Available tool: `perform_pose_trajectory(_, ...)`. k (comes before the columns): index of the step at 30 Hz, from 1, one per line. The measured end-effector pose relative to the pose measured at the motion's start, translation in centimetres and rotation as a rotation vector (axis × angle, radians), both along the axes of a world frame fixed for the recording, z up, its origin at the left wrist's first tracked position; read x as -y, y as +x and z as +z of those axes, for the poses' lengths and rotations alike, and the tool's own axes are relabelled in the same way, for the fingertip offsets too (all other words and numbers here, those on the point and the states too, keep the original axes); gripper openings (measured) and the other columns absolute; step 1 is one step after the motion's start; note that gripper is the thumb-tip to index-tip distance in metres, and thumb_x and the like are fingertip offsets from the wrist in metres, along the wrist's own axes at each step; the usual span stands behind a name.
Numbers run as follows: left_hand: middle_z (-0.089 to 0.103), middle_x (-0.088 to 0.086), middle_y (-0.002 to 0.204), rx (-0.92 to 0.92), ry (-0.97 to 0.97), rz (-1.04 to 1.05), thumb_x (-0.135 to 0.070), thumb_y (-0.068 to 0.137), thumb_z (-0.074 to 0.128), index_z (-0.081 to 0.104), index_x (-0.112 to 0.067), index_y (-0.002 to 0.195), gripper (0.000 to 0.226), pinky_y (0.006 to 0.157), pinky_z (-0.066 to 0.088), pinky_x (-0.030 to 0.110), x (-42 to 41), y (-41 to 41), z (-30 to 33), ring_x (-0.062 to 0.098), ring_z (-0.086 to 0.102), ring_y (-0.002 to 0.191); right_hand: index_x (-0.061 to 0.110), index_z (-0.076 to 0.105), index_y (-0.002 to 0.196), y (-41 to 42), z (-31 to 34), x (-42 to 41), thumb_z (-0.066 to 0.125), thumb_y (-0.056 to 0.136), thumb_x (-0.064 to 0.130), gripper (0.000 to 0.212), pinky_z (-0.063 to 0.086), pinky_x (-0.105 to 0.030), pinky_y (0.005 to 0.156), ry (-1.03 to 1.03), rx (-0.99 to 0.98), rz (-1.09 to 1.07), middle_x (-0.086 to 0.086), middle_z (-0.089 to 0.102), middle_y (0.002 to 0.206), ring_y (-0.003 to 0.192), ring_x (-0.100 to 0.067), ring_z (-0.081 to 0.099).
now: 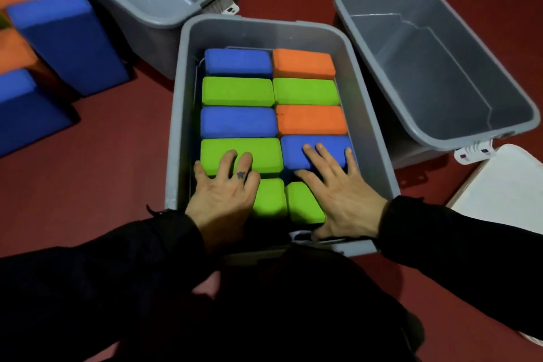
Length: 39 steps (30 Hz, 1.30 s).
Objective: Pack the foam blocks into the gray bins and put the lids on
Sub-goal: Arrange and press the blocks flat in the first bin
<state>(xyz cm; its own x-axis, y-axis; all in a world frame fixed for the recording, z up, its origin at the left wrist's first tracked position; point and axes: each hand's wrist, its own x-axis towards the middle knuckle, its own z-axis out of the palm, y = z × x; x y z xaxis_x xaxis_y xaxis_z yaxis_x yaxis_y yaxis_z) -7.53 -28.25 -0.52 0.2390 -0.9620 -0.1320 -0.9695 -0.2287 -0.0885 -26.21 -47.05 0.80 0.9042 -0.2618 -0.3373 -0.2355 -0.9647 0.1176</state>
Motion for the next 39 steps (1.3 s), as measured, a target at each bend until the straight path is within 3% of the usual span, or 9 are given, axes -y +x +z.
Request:
perform_pose_trajectory(4,0.027,0.021,0.157,0.035,0.046,0.014,-0.019,0.082,0.064,0.046,-0.006,0.118,0.042,0.088,0.033,0.084,0.4,-0.3,-0.2,0.05,0.017,0.15,0.015,0.044,0.131,0.5,-0.1,-0.5,0.081,0.058,0.064,0.095,0.014,-0.084,0.109,0.014,0.052,-0.04,-0.022,0.009,0.167,0.157,-0.042,0.006)
perform_pose_trajectory(6,0.034,0.022,0.15,0.022,0.025,0.016,-0.02,0.074,0.071,0.05,-0.007,0.112,0.046,0.085,0.036,0.081,0.5,-0.1,-0.2,0.049,0.026,0.148,0.016,0.046,0.129,0.6,-0.2,-0.5,0.08,0.058,0.062,0.091,0.014,-0.082,0.111,0.044,0.078,-0.064,-0.02,0.015,0.166,0.157,-0.04,0.009)
perform_pose_trajectory(16,0.043,0.017,0.133,0.016,-0.178,-0.046,-0.019,0.069,0.062,0.057,-0.005,0.121,0.054,0.093,0.036,0.077,0.9,0.5,0.2,0.039,0.04,0.133,0.019,0.054,0.135,-0.8,-0.7,-1.1,0.085,0.059,0.049,0.087,0.017,-0.08,0.111,0.059,0.301,-0.179,-0.009,0.032,0.162,0.155,-0.036,0.021)
perform_pose_trajectory(22,0.041,0.015,0.132,0.029,-0.16,-0.009,-0.026,0.053,0.082,0.059,-0.007,0.121,0.074,0.103,0.028,0.078,1.7,1.2,0.3,0.039,0.039,0.132,0.023,0.059,0.135,0.2,0.0,-0.2,0.084,0.051,0.067,0.098,0.023,-0.078,0.111,-0.091,0.262,-0.138,-0.005,0.044,0.157,0.148,-0.035,0.037)
perform_pose_trajectory(27,0.038,0.015,0.142,0.016,-0.125,0.039,-0.017,0.049,0.081,0.056,-0.008,0.128,0.083,0.105,0.019,0.083,1.9,1.4,0.5,0.041,0.034,0.14,0.033,0.047,0.143,0.5,-0.3,-0.3,0.088,0.052,0.066,0.105,0.012,-0.075,0.116,0.005,0.272,-0.297,-0.016,0.018,0.167,0.153,-0.04,0.025)
perform_pose_trajectory(32,0.032,0.019,0.157,-0.022,-0.083,0.013,-0.009,0.058,0.08,0.053,-0.006,0.132,0.079,0.099,0.029,0.083,1.7,1.2,0.8,0.043,0.034,0.146,0.036,0.03,0.151,0.1,-0.4,0.2,0.088,0.054,0.066,0.117,0.014,-0.073,0.118,0.038,0.291,-0.264,-0.017,0.009,0.168,0.154,-0.042,0.019)
perform_pose_trajectory(35,0.006,0.022,0.166,-0.086,-0.034,-0.011,-0.015,0.066,0.079,0.035,-0.009,0.143,0.089,0.109,0.015,0.081,1.8,1.7,0.8,0.04,0.009,0.155,0.04,-0.004,0.16,0.7,-0.3,0.6,0.082,0.06,0.071,0.135,0.007,-0.071,0.12,0.064,0.26,-0.251,-0.016,0.006,0.17,0.158,-0.034,0.009)
perform_pose_trajectory(37,-0.014,0.014,0.168,-0.209,-0.046,-0.009,-0.035,0.078,0.078,0.008,-0.019,0.154,0.104,0.115,0.004,0.077,2.1,2.3,1.0,0.034,-0.008,0.156,0.04,-0.011,0.16,1.1,-0.4,1.2,0.07,0.066,0.082,0.131,0.005,-0.069,0.121,0.076,0.207,-0.216,-0.014,0.003,0.171,0.159,-0.032,0.001)
perform_pose_trajectory(39,-0.018,0.007,0.168,-0.32,-0.062,0.029,-0.054,0.083,0.07,-0.019,-0.034,0.155,0.116,0.117,-0.002,0.073,2.4,2.6,1.2,0.027,-0.013,0.156,0.039,-0.01,0.161,1.2,-0.4,1.7,0.059,0.068,0.088,0.125,0.001,-0.066,0.123,0.095,0.179,-0.208,-0.012,-0.003,0.171,0.159,-0.03,-0.005)
